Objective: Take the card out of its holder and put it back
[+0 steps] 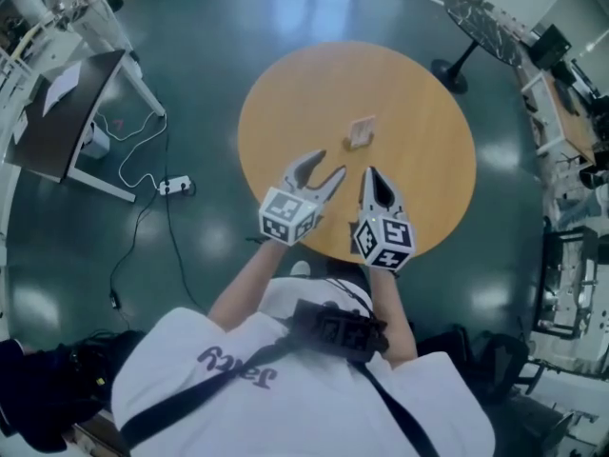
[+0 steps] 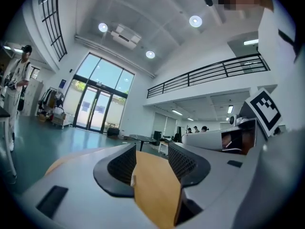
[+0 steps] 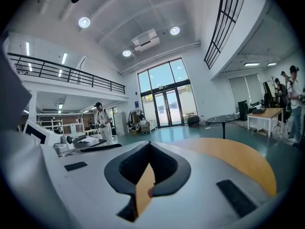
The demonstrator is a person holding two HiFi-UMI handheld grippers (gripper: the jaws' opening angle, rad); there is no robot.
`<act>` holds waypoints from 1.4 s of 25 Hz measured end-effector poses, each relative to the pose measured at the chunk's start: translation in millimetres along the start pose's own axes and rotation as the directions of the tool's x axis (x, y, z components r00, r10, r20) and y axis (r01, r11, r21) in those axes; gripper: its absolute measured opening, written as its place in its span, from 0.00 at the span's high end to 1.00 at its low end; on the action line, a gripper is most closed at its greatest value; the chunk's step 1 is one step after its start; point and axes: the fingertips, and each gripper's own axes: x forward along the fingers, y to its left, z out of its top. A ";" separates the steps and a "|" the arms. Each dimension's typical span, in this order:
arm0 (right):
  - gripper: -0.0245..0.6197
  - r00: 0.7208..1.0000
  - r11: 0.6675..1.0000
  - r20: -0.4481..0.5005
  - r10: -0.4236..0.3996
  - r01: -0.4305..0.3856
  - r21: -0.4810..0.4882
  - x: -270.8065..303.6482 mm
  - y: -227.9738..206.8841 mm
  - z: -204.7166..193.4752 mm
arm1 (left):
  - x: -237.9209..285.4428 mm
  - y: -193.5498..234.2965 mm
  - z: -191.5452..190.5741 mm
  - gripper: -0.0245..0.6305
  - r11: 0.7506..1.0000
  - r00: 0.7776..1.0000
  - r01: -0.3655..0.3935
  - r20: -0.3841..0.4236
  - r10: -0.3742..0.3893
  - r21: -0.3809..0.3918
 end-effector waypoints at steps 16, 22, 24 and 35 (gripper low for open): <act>0.93 0.999 0.998 0.035 0.022 -0.020 -0.053 -24.9 -11.9 9.1 | 9.7 -37.3 18.9 0.88 0.993 0.993 -0.114 0.046 0.112 0.036; 0.93 0.996 0.995 0.020 0.082 -0.081 -0.050 -22.1 -37.9 7.3 | 25.6 -44.7 18.3 0.94 0.973 0.976 -0.218 0.033 0.217 0.070; 0.93 0.995 0.994 0.019 0.100 -0.099 -0.048 -24.8 -50.4 9.5 | 31.9 -50.7 17.1 0.94 0.965 0.968 -0.250 0.029 0.249 0.076; 0.93 0.984 0.982 0.008 0.179 -0.179 -0.067 -33.1 -118.7 16.8 | 83.8 -102.1 8.5 0.94 0.938 0.944 -0.331 0.026 0.330 0.099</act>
